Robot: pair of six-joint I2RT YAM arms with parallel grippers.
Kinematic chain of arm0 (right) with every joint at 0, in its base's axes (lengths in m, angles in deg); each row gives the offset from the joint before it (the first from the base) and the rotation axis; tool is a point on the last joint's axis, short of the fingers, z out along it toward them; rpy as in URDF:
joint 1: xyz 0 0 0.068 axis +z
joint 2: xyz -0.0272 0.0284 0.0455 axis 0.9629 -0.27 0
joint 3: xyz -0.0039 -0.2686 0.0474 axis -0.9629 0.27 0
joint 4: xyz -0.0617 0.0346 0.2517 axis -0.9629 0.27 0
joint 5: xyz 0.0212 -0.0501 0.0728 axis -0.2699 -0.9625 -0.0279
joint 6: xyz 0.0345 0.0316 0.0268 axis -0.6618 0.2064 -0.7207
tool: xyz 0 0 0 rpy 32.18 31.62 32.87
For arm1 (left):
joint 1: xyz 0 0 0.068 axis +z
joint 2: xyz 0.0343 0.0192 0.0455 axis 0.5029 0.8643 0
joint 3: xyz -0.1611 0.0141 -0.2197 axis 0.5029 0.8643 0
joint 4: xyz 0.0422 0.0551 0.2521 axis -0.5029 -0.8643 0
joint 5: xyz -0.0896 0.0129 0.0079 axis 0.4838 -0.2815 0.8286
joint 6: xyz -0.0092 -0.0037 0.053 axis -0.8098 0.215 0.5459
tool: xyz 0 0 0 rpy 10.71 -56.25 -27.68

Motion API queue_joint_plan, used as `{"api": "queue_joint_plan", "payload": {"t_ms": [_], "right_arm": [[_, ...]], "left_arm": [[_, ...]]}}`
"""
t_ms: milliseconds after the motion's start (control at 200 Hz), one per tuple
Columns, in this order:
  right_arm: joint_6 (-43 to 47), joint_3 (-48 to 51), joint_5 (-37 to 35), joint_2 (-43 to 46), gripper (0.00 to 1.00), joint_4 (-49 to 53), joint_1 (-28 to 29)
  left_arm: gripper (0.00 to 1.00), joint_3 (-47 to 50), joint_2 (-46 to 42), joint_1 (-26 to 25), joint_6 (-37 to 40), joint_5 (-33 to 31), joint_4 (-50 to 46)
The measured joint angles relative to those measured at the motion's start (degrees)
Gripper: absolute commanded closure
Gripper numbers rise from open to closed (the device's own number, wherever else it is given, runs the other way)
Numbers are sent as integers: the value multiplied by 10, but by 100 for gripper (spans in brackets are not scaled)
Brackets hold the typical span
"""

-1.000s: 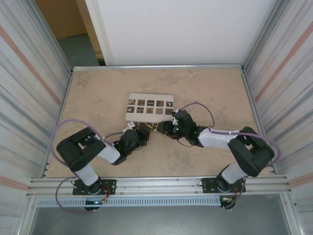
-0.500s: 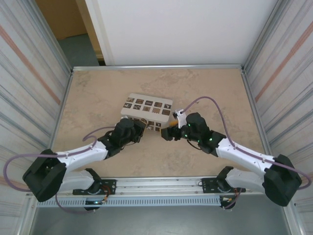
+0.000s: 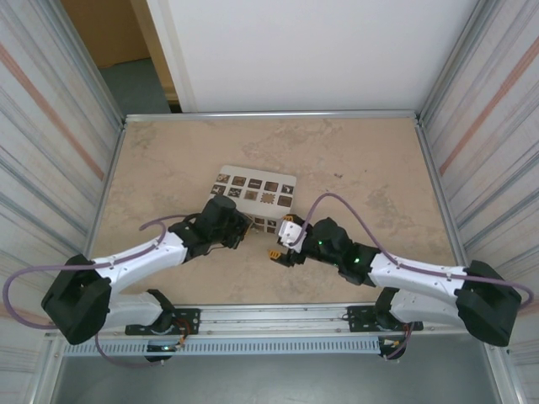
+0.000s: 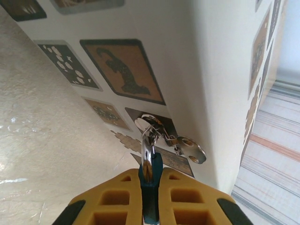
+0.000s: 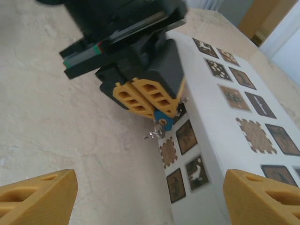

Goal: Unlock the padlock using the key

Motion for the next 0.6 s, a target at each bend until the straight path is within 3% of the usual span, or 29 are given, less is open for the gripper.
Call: {"api": "queue_joint_plan", "payload": {"t_ms": [225,601], "right_arm": [[45,-1,-50,-88,44,-79,17],[41,-37,-96,-216,49,-180,40]], "left_arm": [[100,-20,9,3,0,14,-27],[100,-22,17,5,0,25,-37]]}}
